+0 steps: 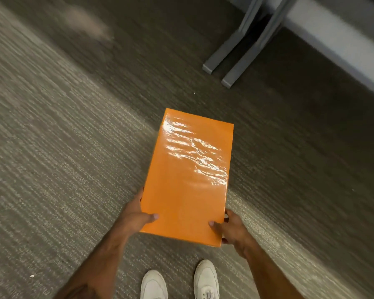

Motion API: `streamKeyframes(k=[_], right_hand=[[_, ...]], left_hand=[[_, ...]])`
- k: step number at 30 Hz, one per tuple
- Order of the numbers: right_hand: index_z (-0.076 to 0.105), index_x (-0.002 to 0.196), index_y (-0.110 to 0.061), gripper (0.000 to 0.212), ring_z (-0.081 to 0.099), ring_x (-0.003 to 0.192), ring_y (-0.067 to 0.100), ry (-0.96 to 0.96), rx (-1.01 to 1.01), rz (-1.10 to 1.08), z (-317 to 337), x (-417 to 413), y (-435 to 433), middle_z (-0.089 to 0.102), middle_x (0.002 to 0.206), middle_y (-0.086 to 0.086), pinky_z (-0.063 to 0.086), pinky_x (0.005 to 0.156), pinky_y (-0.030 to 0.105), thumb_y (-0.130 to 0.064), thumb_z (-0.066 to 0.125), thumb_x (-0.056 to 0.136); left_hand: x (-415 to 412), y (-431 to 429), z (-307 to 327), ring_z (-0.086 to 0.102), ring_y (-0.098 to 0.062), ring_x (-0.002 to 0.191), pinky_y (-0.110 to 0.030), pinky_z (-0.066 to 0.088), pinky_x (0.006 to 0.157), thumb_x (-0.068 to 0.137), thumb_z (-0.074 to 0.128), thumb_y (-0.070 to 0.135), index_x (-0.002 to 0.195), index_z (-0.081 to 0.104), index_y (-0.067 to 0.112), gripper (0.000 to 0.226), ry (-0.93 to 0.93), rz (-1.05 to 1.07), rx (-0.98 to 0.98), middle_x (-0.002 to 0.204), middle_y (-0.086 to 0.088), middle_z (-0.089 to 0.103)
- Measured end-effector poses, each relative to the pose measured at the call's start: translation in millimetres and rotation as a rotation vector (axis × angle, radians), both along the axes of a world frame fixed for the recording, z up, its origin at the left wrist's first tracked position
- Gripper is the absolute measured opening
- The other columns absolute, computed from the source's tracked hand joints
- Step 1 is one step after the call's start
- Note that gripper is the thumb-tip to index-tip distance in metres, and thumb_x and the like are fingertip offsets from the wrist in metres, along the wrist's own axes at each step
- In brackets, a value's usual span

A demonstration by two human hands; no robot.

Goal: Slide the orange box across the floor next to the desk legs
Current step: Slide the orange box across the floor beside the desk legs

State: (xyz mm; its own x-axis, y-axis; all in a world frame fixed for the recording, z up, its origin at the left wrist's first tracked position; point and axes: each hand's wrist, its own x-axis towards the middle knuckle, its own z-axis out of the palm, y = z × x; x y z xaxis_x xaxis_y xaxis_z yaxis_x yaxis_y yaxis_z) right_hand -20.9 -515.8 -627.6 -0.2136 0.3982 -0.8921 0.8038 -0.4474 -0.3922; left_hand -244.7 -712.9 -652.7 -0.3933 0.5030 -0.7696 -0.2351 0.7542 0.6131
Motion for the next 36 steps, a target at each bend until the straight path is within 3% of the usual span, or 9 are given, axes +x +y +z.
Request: streamKeyframes(k=[6,9,15,20,24,26,31,33,36], right_hand=[[0.041,0.143,-0.021,0.072,0.063,0.106,0.025,0.052,0.031,-0.107,28,-9,48,0.061,0.122,0.001,0.059,0.078,0.044,-0.025,0.078,0.082],[0.043,0.139,-0.019,0.065,0.062,0.104,0.022,0.062,0.021,-0.153,30,-13,75,0.060,0.117,-0.003,0.057,0.076,0.043,-0.024,0.077,0.083],[0.046,0.130,-0.018,0.053,0.062,0.095,0.014,0.080,0.023,-0.219,7,-23,128,0.059,0.110,-0.008,0.055,0.063,0.034,-0.018,0.075,0.086],[0.047,0.128,-0.018,0.050,0.063,0.099,0.022,0.078,0.060,-0.273,-23,-37,173,0.060,0.119,0.000,0.055,0.064,0.036,-0.021,0.074,0.087],[0.048,0.124,-0.018,0.044,0.061,0.103,0.029,0.024,0.109,-0.279,-44,-48,217,0.059,0.120,0.005,0.056,0.074,0.046,-0.023,0.072,0.088],[0.050,0.124,-0.014,0.043,0.061,0.106,0.030,-0.001,0.143,-0.280,-46,-56,241,0.059,0.123,0.008,0.055,0.068,0.041,-0.023,0.073,0.088],[0.051,0.126,-0.020,0.042,0.055,0.115,0.031,0.013,0.134,-0.372,-64,-71,297,0.055,0.132,0.006,0.050,0.088,0.051,-0.019,0.070,0.089],[0.051,0.129,-0.018,0.043,0.056,0.114,0.031,0.033,0.118,-0.396,-76,-77,317,0.056,0.132,0.006,0.048,0.092,0.054,-0.016,0.068,0.090],[0.045,0.141,-0.013,0.055,0.056,0.113,0.028,0.063,0.116,-0.432,-94,-78,348,0.057,0.133,0.006,0.048,0.084,0.049,-0.014,0.066,0.091]], left_hand=[[-37,74,33,0.058,-0.022,0.115,-0.048,0.047,0.101,0.066,0.085,0.033,0.153,0.018,0.039,0.110,0.056,-0.144,0.029,0.131,0.005,0.059],[-46,112,41,0.058,-0.021,0.114,-0.044,0.047,0.100,0.071,0.085,0.023,0.152,0.022,0.036,0.104,0.071,-0.189,0.056,0.126,0.007,0.059],[-74,179,15,0.060,-0.021,0.117,-0.047,0.050,0.100,0.059,0.087,0.037,0.155,0.009,0.039,0.124,0.064,-0.256,0.039,0.136,0.003,0.058],[-93,246,-11,0.059,-0.020,0.116,-0.043,0.049,0.100,0.070,0.085,0.024,0.156,0.009,0.033,0.116,0.110,-0.343,0.076,0.135,0.004,0.056],[-114,305,-31,0.065,-0.024,0.106,-0.043,0.054,0.093,0.063,0.082,0.033,0.144,0.038,0.028,0.093,0.203,-0.440,0.065,0.121,-0.002,0.067],[-122,334,-35,0.065,-0.025,0.108,-0.043,0.053,0.094,0.059,0.079,0.038,0.136,0.047,0.026,0.085,0.258,-0.496,0.093,0.120,-0.004,0.069],[-142,408,-53,0.049,-0.030,0.132,-0.045,0.046,0.106,0.073,0.079,0.036,0.153,0.019,0.034,0.100,0.282,-0.619,0.170,0.150,-0.007,0.047],[-149,430,-62,0.048,-0.028,0.133,-0.035,0.042,0.106,0.082,0.075,0.025,0.154,0.018,0.027,0.092,0.279,-0.633,0.203,0.150,-0.007,0.047],[-153,468,-77,0.050,-0.019,0.128,-0.012,0.039,0.086,0.089,0.069,0.014,0.153,0.026,0.022,0.077,0.290,-0.675,0.256,0.145,-0.006,0.051]])
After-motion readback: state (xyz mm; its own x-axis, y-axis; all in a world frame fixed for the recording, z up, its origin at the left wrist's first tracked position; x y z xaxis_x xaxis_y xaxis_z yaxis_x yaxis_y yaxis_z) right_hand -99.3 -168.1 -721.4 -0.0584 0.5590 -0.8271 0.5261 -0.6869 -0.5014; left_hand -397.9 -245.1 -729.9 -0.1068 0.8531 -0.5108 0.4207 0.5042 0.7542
